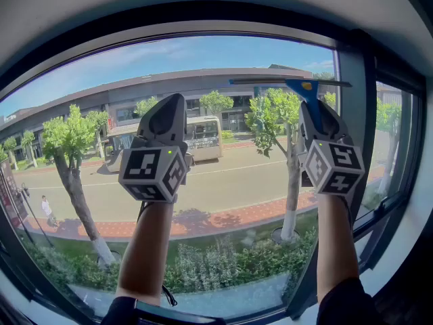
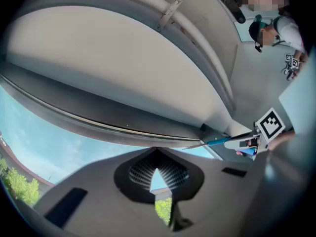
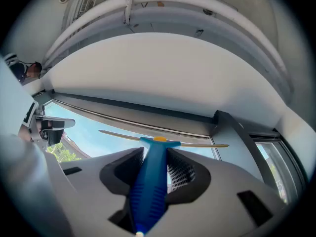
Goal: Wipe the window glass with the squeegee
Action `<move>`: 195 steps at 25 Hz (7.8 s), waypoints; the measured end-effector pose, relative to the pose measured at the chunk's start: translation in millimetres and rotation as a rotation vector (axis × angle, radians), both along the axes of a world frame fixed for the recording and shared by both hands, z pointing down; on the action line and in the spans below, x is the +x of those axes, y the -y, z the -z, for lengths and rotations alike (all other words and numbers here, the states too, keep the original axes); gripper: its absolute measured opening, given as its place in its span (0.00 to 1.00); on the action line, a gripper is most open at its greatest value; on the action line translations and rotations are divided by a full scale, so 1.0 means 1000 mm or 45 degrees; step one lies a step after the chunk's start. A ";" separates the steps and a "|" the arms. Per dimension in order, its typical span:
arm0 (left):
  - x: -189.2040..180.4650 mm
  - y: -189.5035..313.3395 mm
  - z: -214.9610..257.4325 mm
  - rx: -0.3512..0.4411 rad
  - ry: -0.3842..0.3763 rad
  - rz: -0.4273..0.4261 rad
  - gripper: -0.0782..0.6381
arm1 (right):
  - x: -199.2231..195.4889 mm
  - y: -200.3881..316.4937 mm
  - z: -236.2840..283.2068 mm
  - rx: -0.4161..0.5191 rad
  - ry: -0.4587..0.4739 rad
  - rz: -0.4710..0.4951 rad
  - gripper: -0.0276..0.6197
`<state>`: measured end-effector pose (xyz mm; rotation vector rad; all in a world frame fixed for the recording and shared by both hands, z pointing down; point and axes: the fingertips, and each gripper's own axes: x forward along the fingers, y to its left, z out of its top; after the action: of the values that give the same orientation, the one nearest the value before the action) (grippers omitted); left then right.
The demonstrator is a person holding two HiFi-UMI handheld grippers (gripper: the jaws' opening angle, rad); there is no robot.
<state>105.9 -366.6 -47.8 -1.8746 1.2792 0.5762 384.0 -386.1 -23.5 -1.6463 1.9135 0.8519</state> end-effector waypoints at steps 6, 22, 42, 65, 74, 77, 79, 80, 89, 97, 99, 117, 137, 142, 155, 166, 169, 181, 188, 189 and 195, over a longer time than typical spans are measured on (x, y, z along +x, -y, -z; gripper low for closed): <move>-0.003 -0.007 -0.001 0.005 0.007 -0.008 0.11 | -0.002 -0.005 -0.003 -0.006 0.001 -0.007 0.26; -0.003 -0.009 0.001 -0.005 0.016 0.001 0.11 | 0.012 0.006 0.002 -0.039 0.035 0.010 0.26; -0.009 0.017 0.026 -0.037 0.044 0.058 0.11 | 0.028 0.060 0.112 -0.077 0.018 0.017 0.26; -0.023 0.026 0.026 -0.066 -0.003 0.033 0.11 | 0.032 0.077 0.124 -0.090 0.016 0.095 0.26; -0.025 0.020 0.017 -0.082 -0.009 0.028 0.11 | 0.032 0.075 0.103 -0.113 0.023 0.099 0.26; -0.021 0.020 0.015 -0.080 0.009 0.032 0.11 | 0.034 0.075 0.100 -0.119 0.024 0.100 0.26; -0.019 0.019 0.014 -0.081 0.017 0.032 0.11 | 0.035 0.075 0.097 -0.124 0.024 0.098 0.26; -0.018 0.018 0.013 -0.081 0.018 0.032 0.11 | 0.035 0.075 0.096 -0.127 0.023 0.097 0.26; -0.023 0.022 0.005 -0.117 -0.026 0.008 0.11 | 0.039 0.076 0.082 -0.157 0.025 0.093 0.26; -0.027 0.016 -0.008 -0.131 -0.034 -0.007 0.11 | 0.037 0.071 0.063 -0.176 0.026 0.099 0.26; -0.028 0.016 -0.008 -0.135 -0.040 -0.006 0.11 | 0.037 0.071 0.061 -0.175 0.020 0.106 0.26; -0.021 0.026 -0.037 -0.205 -0.017 -0.010 0.11 | 0.035 0.072 0.030 -0.205 0.002 0.111 0.26; -0.001 0.042 -0.082 -0.295 0.049 -0.034 0.11 | 0.035 0.074 -0.009 -0.251 -0.024 0.115 0.26; -0.003 0.041 -0.097 -0.311 0.061 -0.029 0.11 | 0.032 0.071 -0.020 -0.254 -0.026 0.117 0.26; -0.013 0.042 -0.126 -0.360 0.036 -0.041 0.11 | 0.029 0.066 -0.048 -0.273 -0.030 0.109 0.26; -0.010 0.048 -0.146 -0.413 0.041 -0.082 0.11 | 0.032 0.068 -0.074 -0.292 -0.003 0.106 0.26; -0.007 0.053 -0.156 -0.434 0.060 -0.066 0.11 | 0.035 0.069 -0.085 -0.301 0.003 0.111 0.26; 0.013 0.050 -0.173 -0.497 0.062 -0.076 0.11 | 0.038 0.056 -0.121 -0.351 0.005 0.111 0.26; 0.010 0.050 -0.178 -0.478 0.057 -0.087 0.11 | 0.031 0.061 -0.141 -0.358 -0.013 0.110 0.26; 0.011 0.050 -0.180 -0.479 0.056 -0.089 0.11 | 0.031 0.061 -0.144 -0.360 -0.014 0.111 0.26; 0.009 0.049 -0.190 -0.493 0.047 -0.101 0.11 | 0.027 0.059 -0.160 -0.379 -0.025 0.111 0.26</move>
<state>115.2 -415.5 142.0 -2.2488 1.3699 0.3487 410.7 -445.5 136.5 -1.7079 2.1927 0.5717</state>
